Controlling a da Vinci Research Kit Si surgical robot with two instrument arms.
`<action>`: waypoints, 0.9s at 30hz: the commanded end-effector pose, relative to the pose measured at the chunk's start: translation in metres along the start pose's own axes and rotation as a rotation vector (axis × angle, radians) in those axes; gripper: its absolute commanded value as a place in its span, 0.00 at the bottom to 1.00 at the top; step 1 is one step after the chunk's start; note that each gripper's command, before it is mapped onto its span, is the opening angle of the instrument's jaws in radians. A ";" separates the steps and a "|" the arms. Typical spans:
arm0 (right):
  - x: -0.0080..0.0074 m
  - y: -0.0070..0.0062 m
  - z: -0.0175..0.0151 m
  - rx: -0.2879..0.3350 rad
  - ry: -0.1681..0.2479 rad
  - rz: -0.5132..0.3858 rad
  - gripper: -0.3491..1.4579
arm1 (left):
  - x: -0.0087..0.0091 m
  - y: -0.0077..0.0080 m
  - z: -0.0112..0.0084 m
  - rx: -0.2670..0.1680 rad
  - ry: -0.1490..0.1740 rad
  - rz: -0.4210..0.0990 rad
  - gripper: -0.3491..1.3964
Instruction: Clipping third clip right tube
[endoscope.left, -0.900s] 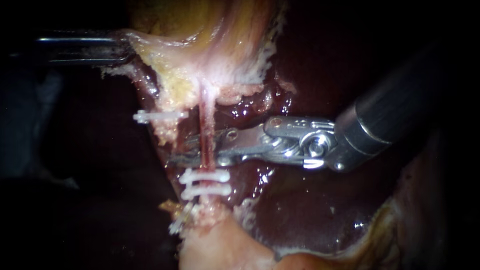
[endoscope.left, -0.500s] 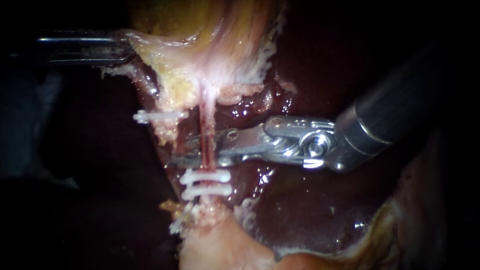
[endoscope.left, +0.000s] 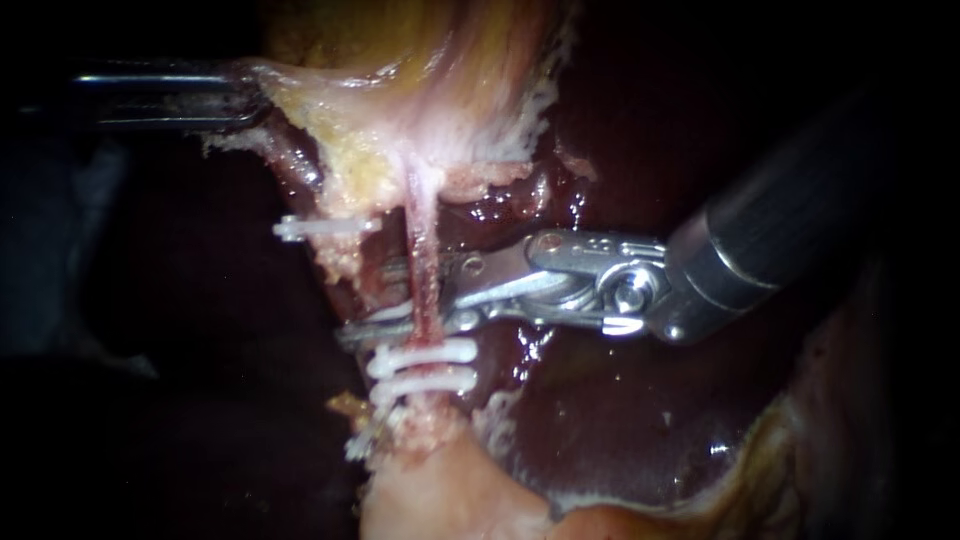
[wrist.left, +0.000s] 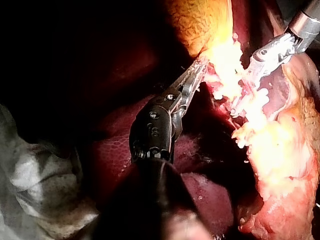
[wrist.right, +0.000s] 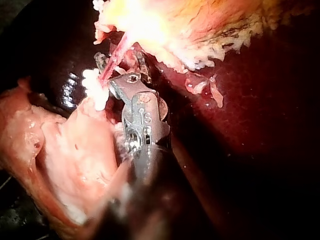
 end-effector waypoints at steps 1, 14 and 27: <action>0.0000 0.0001 -0.0002 0.000 0.000 0.000 0.47 | 0.0000 0.0000 0.0000 0.000 0.000 0.000 0.00; 0.0015 0.0007 -0.0056 0.011 0.003 0.021 0.47 | 0.0000 -0.0001 -0.0002 -0.001 0.000 0.000 0.00; 0.0023 0.0001 -0.0101 0.047 0.026 0.027 0.47 | 0.0000 -0.0001 -0.0002 -0.002 0.000 0.001 0.00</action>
